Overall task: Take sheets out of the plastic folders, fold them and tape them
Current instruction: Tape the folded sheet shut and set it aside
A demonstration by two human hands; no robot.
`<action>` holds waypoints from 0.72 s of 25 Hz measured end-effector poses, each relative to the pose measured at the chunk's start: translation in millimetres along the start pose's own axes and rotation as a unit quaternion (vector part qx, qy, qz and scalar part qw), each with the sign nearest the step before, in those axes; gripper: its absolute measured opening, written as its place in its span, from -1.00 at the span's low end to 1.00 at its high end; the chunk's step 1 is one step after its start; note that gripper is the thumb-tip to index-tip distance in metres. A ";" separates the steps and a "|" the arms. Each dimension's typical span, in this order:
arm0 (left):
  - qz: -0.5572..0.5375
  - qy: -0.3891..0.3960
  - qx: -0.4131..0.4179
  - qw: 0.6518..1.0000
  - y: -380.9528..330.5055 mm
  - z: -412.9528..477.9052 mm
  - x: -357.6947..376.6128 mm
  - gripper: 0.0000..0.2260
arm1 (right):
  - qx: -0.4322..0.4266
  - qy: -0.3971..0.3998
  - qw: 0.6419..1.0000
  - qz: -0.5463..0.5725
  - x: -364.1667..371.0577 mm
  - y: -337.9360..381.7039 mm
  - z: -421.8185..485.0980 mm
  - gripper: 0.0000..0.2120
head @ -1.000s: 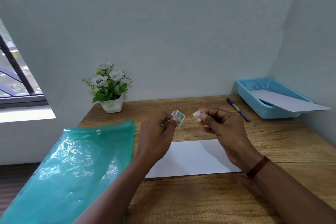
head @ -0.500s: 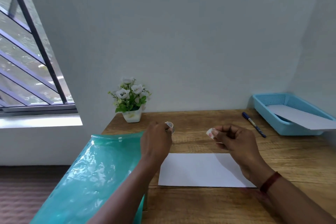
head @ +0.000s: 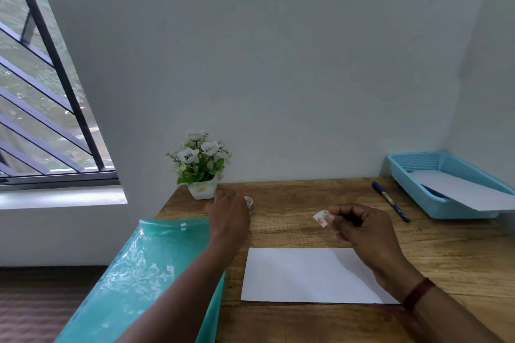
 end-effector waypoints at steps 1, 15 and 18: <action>0.004 0.002 -0.001 1.000 0.7 1.0 1.0 -0.81 | -0.002 -0.003 1.000 0.000 -1.5 -0.2 1.0 -0.85; -0.214 0.074 0.198 0.954 -103.3 -89.3 -31.4 -0.73 | 0.041 0.029 0.999 -0.011 -22.4 5.7 3.0 -0.90; -0.290 0.046 0.213 0.932 -120.3 -109.8 -35.9 -0.76 | 0.038 0.033 0.998 -0.046 -40.9 11.4 -1.0 -0.92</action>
Point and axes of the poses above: each hand's wrist, its own z-axis towards the middle knuckle, its own x-axis out of the palm, y = z × x, the point moved 6 cm from there along z, towards the middle knuckle, and after that the axes turned 7 degrees about y, right-handed, at the moved point
